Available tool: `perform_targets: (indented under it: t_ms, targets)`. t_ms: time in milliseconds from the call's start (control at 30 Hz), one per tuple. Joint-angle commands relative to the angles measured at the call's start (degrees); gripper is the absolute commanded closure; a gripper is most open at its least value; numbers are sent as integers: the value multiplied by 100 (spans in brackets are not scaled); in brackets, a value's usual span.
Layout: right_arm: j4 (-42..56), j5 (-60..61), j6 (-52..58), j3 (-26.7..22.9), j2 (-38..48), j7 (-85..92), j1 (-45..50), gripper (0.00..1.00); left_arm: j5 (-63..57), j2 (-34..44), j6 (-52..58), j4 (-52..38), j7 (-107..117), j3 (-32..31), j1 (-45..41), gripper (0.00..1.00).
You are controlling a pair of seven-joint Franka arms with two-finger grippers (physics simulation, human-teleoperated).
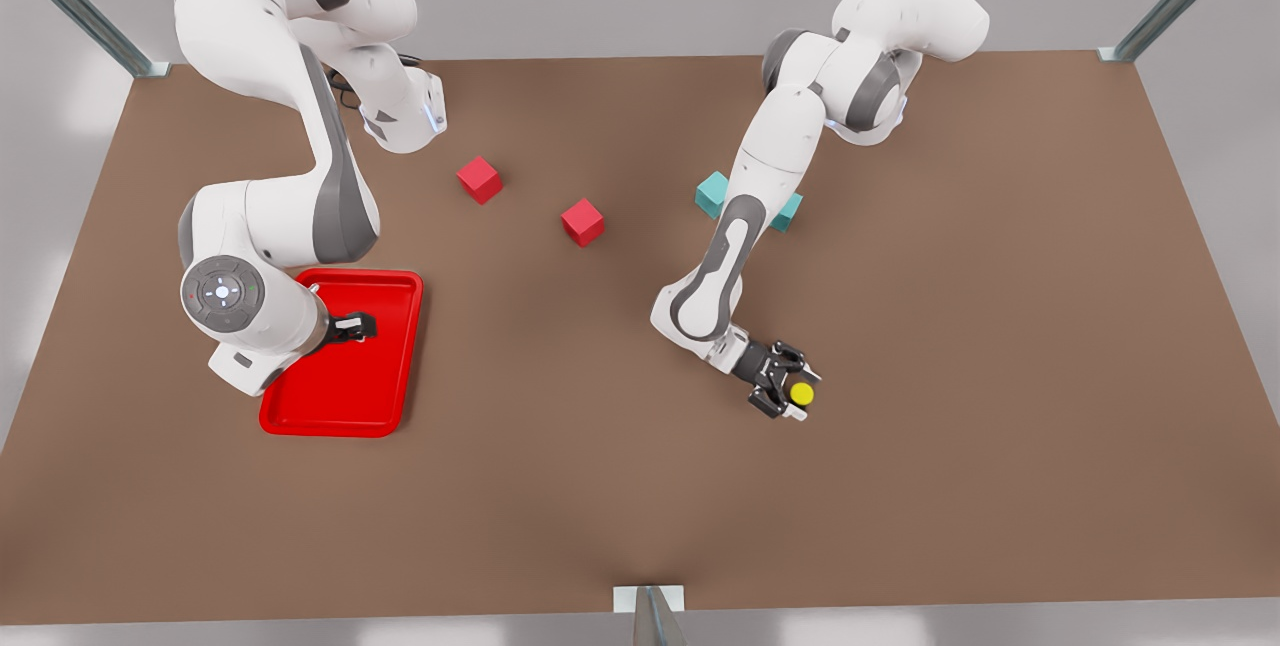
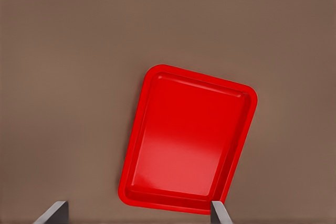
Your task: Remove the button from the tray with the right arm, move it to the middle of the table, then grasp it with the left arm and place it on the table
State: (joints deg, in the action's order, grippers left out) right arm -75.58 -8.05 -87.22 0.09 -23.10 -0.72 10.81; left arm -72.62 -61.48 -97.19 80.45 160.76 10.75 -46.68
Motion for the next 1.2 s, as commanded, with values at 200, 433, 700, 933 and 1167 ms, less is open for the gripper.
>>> perform_targets:
  t_ms: [200, 433, 700, 933, 1167]
  targets:
    - [8, 5, -15, -1, 7, -288, 18, 0, -59, 699, -2, 164, -879, 50, -25, 0]
    - [8, 5, -32, -1, -1, -279, 9, 0, 2841, 2896, -731, 797, -9747, 120, 273, 0]
    - [430, 32, 187, -36, 7, -253, -35, 0, 8334, 3406, 1851, -547, -14598, 718, 431, 0]
    - [562, 541, 354, -27, 51, -888, -263, 0, 7238, 4704, 3736, -1746, -16173, 369, 1925, 0]
    - [571, 489, 609, -71, 78, -112, -343, 0, 6867, 5762, 1967, 551, -16568, -592, 2559, 0]
